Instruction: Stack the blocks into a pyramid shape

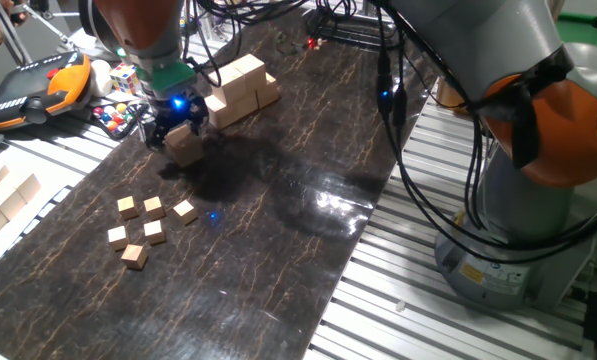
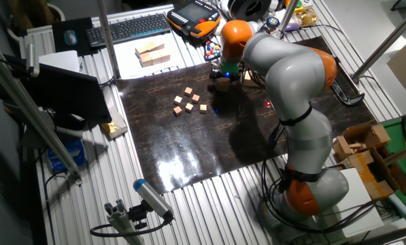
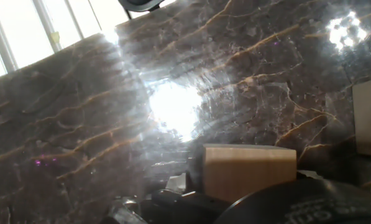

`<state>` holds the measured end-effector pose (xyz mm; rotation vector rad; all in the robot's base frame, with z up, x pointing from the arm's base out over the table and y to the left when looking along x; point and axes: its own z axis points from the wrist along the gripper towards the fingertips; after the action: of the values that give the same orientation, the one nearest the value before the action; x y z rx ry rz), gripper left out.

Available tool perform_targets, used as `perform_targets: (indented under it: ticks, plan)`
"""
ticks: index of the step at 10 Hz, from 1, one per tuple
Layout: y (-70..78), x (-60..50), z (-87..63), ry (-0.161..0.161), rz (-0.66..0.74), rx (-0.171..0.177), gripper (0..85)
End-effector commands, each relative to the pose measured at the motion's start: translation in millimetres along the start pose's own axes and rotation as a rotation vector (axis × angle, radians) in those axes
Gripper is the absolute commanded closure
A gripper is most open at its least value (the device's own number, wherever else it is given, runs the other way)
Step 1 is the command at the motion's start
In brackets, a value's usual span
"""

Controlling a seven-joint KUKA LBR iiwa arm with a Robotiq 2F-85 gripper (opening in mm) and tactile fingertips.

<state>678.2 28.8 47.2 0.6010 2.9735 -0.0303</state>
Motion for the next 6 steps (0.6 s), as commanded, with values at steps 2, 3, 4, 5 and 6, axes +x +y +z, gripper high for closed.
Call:
perform_targets:
  ticks: [2,3,4,5,6]
  plan:
    - [-0.2,-0.1,-0.1,0.006,-0.01,0.001,0.0]
    - [-0.6,-0.7,-0.3,0.016,-0.036,0.005,16.7]
    - [-1.2,-1.4,-0.5,0.027,-0.054,0.007,43.0]
    - [-2.2,-2.6,-2.0,0.04,-0.073,0.012,72.0]
    - [-3.3,-3.2,-6.7,0.042,-0.076,0.019,84.3]
